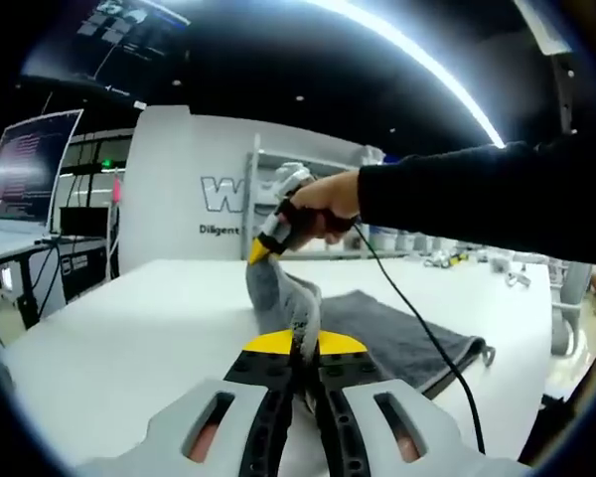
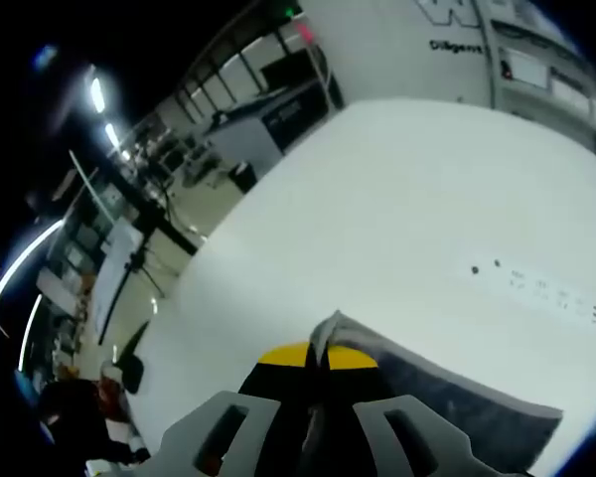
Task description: Open the folded towel by lifting each exposed corner and separating the folded layers until the towel lies flat within the target outline without major curled edges
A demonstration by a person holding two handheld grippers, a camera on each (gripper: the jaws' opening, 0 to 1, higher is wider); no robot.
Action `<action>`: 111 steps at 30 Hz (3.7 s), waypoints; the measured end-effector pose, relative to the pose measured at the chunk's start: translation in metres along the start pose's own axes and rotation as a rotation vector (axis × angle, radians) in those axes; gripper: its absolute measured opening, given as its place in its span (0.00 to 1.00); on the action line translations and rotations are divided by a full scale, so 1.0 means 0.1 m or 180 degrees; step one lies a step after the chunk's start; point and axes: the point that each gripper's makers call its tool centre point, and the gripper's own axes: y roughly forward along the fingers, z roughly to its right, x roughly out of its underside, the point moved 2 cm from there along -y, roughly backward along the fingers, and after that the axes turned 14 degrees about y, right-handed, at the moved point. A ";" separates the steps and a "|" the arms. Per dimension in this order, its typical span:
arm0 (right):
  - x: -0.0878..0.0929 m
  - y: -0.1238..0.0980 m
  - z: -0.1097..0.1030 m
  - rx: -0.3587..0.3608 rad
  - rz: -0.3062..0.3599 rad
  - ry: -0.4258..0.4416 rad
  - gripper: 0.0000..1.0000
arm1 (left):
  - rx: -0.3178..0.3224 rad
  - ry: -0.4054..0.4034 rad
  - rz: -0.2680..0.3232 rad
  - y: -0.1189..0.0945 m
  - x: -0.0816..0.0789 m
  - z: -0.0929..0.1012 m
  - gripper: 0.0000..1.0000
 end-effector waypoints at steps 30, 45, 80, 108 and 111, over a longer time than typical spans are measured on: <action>0.13 0.55 -0.25 0.0434 -0.0243 -0.0311 0.00 | -0.0088 -0.1533 0.0159 -0.24 0.21 -0.29 0.03; 0.19 0.87 -0.40 0.0530 -0.0345 -0.0464 0.00 | -0.0020 -0.1995 0.0190 -0.31 0.25 -0.36 0.03; 0.34 1.34 -0.65 0.0797 -0.0452 -0.0949 0.00 | -0.0323 -0.1991 -0.0166 -0.56 0.51 -0.62 0.04; 0.35 1.50 -0.78 0.1053 -0.0452 -0.1664 0.04 | -0.0159 -0.1541 -0.0516 -0.67 0.68 -0.62 0.05; 0.34 1.50 -0.86 0.0913 -0.0410 -0.1714 0.14 | -0.0186 -0.1444 -0.0581 -0.68 0.72 -0.65 0.15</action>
